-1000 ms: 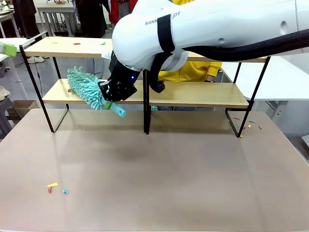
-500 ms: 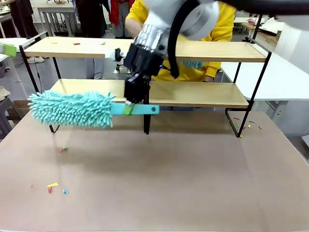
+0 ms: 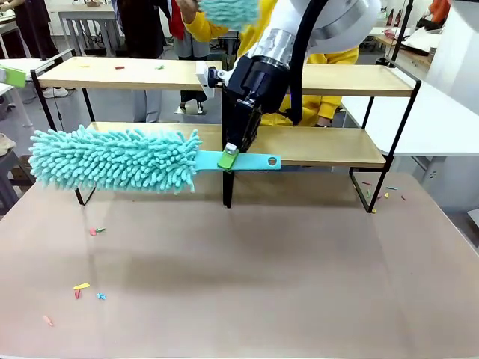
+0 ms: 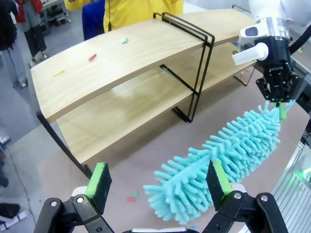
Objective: Clean the shelves.
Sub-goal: Clean another randomly selected level of the Shelf with the Duster, then place the Duster on the table.
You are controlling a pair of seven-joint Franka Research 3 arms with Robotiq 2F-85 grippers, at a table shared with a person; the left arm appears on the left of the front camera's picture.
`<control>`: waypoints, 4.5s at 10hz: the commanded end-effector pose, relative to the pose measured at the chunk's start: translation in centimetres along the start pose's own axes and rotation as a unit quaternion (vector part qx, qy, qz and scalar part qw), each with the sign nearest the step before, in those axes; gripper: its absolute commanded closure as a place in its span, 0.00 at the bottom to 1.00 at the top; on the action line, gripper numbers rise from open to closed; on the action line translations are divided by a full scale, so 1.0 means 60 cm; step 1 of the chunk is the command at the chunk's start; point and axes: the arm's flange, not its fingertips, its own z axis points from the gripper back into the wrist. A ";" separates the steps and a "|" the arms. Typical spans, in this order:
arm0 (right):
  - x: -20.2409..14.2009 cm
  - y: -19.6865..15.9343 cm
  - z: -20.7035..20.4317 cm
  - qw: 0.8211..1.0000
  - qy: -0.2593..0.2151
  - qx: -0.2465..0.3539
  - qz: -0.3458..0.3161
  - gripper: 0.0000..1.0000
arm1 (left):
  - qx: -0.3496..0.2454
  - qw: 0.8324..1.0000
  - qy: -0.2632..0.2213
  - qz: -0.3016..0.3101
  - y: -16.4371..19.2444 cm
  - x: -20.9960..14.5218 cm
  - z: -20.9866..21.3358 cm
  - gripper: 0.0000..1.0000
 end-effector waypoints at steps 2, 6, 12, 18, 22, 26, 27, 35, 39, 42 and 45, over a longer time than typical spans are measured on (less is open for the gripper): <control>-0.075 0.022 0.015 0.999 0.017 0.033 0.010 0.88 | 0.000 1.000 -0.002 0.002 0.000 0.000 0.000 0.00; -0.218 0.082 0.007 0.998 0.022 -0.013 -0.061 1.00 | 0.000 1.000 -0.002 0.002 0.000 0.000 0.000 0.00; -0.483 0.231 0.033 0.962 -0.212 -0.097 -0.143 1.00 | 0.000 1.000 -0.002 0.002 0.000 0.000 0.000 0.00; -0.442 0.217 0.084 0.974 -0.187 -0.111 -0.062 0.88 | 0.000 1.000 -0.002 0.002 0.000 0.000 0.000 0.00; -0.621 0.374 0.242 0.960 -0.219 -0.168 0.036 0.88 | 0.000 1.000 -0.002 0.002 0.000 0.000 0.000 0.00; -0.848 0.367 0.271 0.941 -0.283 -0.173 0.071 0.88 | 0.000 1.000 -0.002 0.002 0.000 0.000 0.000 0.00; -0.883 0.355 0.261 0.933 -0.304 -0.176 0.082 0.88 | 0.000 1.000 -0.002 0.002 0.000 0.000 0.000 0.00; -0.905 0.357 0.263 0.933 -0.311 -0.168 0.066 0.88 | 0.000 1.000 -0.002 0.002 0.000 0.000 0.000 0.00; -0.905 0.357 0.263 0.933 -0.311 -0.168 0.066 0.88 | 0.000 1.000 -0.002 0.002 0.000 0.000 0.000 0.00; -0.905 0.357 0.263 0.933 -0.311 -0.168 0.066 0.88 | 0.000 1.000 -0.002 0.002 0.000 0.000 0.000 0.00; -0.905 0.357 0.263 0.933 -0.311 -0.168 0.066 0.88 | 0.000 1.000 -0.002 0.002 0.000 0.000 0.000 0.00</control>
